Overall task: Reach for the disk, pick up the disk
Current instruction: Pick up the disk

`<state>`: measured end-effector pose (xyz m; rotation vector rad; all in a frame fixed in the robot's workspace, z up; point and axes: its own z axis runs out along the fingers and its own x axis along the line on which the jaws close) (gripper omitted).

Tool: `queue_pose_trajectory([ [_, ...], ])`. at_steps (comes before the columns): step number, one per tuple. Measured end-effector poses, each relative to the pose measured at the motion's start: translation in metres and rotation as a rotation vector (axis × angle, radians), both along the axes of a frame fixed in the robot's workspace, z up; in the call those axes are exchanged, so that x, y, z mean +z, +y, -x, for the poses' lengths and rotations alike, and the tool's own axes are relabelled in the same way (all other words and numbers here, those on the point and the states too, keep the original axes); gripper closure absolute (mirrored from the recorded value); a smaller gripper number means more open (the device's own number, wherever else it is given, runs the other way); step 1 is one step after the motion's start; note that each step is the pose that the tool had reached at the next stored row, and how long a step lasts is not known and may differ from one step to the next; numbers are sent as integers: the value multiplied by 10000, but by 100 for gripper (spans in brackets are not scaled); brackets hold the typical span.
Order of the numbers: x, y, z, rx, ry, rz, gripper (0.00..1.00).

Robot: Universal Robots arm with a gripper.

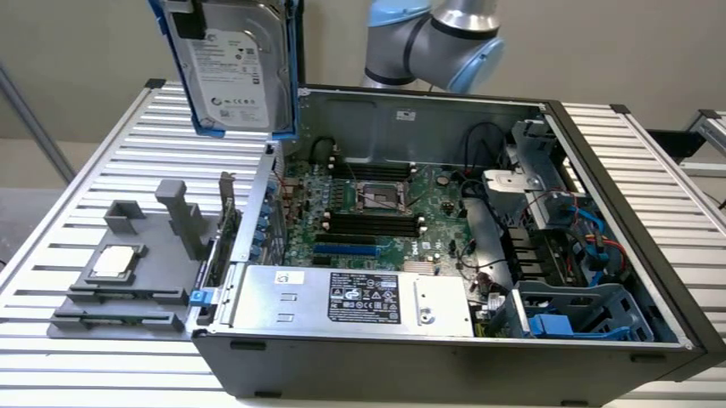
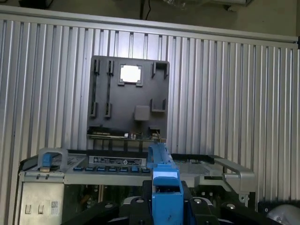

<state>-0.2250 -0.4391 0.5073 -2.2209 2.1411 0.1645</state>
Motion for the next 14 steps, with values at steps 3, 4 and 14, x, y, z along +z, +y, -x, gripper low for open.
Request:
queue_pose_trajectory([
  [3,15,-41,-129,-1,22,2,67],
  [4,19,-54,-172,0,28,1,67],
  [14,63,-180,-626,-1,56,-3,67],
])
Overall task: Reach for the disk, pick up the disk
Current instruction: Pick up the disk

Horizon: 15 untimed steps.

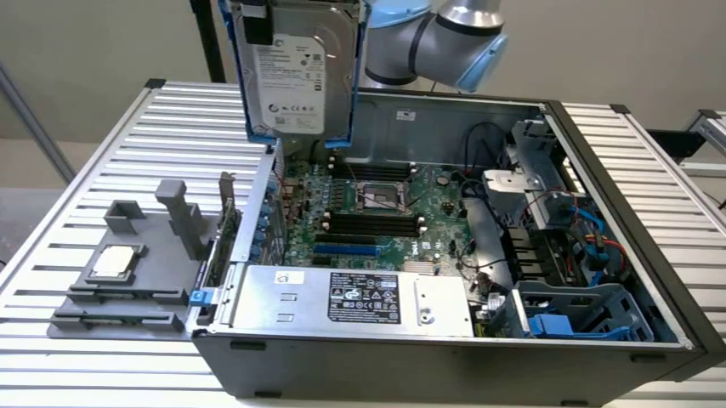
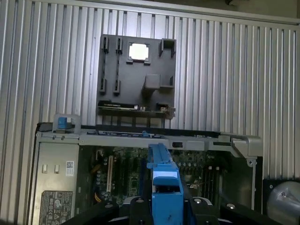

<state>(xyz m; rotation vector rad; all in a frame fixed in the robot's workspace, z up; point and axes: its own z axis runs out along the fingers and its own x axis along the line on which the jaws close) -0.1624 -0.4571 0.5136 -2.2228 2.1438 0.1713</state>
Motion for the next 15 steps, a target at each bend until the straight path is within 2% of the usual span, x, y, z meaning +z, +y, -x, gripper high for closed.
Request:
queue_pose_trajectory([
  [15,41,-202,-686,0,37,-4,67],
])
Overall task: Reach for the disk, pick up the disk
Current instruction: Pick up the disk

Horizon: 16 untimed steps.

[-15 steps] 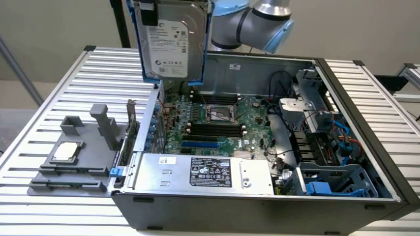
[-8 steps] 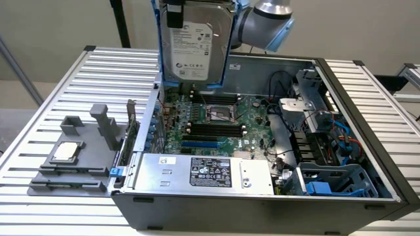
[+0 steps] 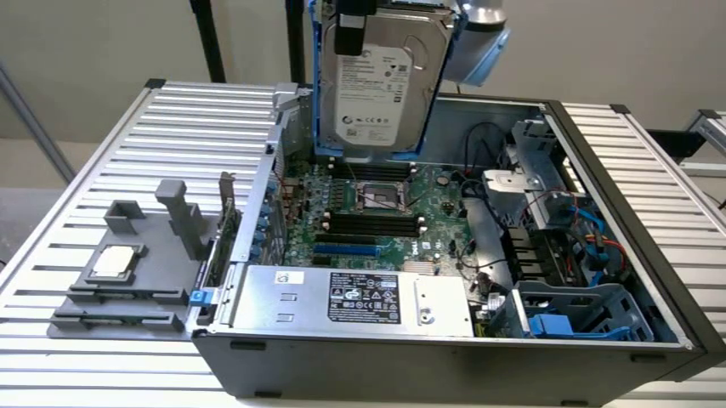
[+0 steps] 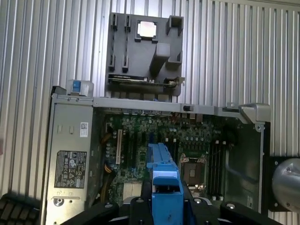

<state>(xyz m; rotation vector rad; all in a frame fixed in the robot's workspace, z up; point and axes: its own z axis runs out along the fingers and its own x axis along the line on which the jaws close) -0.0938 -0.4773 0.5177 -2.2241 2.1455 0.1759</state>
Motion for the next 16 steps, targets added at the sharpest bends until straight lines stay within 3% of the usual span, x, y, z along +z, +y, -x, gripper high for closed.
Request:
queue_pose_trajectory([
  [16,3,-259,-624,0,6,-9,67],
])
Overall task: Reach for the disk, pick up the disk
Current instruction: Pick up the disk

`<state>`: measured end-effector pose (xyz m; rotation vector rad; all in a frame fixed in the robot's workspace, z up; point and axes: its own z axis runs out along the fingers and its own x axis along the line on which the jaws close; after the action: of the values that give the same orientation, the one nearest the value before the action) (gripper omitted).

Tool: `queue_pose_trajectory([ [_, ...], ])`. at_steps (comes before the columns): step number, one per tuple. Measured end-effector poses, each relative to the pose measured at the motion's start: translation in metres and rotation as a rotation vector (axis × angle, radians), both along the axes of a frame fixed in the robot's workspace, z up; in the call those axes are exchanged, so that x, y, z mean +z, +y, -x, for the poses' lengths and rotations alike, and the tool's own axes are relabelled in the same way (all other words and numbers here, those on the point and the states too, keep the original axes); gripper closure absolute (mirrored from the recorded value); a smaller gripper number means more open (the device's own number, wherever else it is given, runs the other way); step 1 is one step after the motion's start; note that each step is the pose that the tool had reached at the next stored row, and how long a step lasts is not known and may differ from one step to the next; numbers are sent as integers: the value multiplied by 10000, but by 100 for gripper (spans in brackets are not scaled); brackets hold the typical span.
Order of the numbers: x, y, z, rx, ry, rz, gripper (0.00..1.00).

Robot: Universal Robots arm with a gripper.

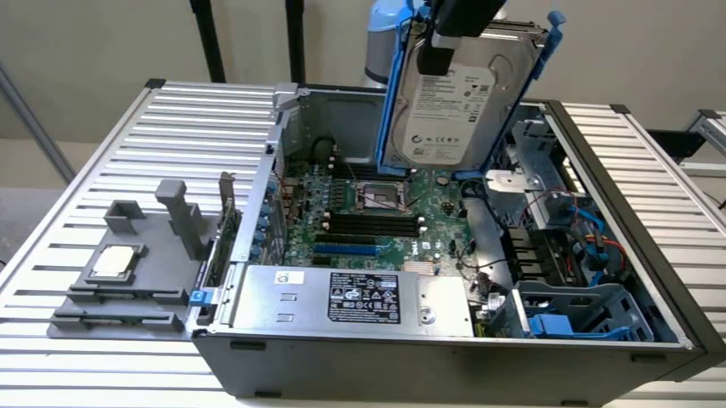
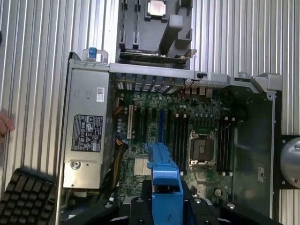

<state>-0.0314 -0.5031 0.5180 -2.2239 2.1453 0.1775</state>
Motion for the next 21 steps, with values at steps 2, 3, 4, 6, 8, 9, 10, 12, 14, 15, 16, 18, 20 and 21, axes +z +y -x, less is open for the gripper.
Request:
queue_pose_trajectory([
  [2,0,-33,-70,0,0,-2,67],
  [3,0,-50,-105,0,0,-2,67],
  [4,0,-67,-140,1,0,-3,67],
  [6,0,-102,-209,0,0,-4,67],
  [8,0,-140,-275,1,0,-5,67],
  [9,0,-159,-310,1,0,-5,67],
  [10,1,-179,-343,0,1,-4,67],
  [12,0,-217,-407,0,1,-6,67],
  [14,0,-257,-473,0,0,-6,67],
  [15,0,-277,-505,0,1,-5,67],
  [16,0,-297,-539,0,0,-5,67],
  [18,0,-338,-606,1,1,-5,67],
  [20,0,-378,-670,0,0,-6,67],
  [21,0,-398,-702,0,0,-6,67],
])
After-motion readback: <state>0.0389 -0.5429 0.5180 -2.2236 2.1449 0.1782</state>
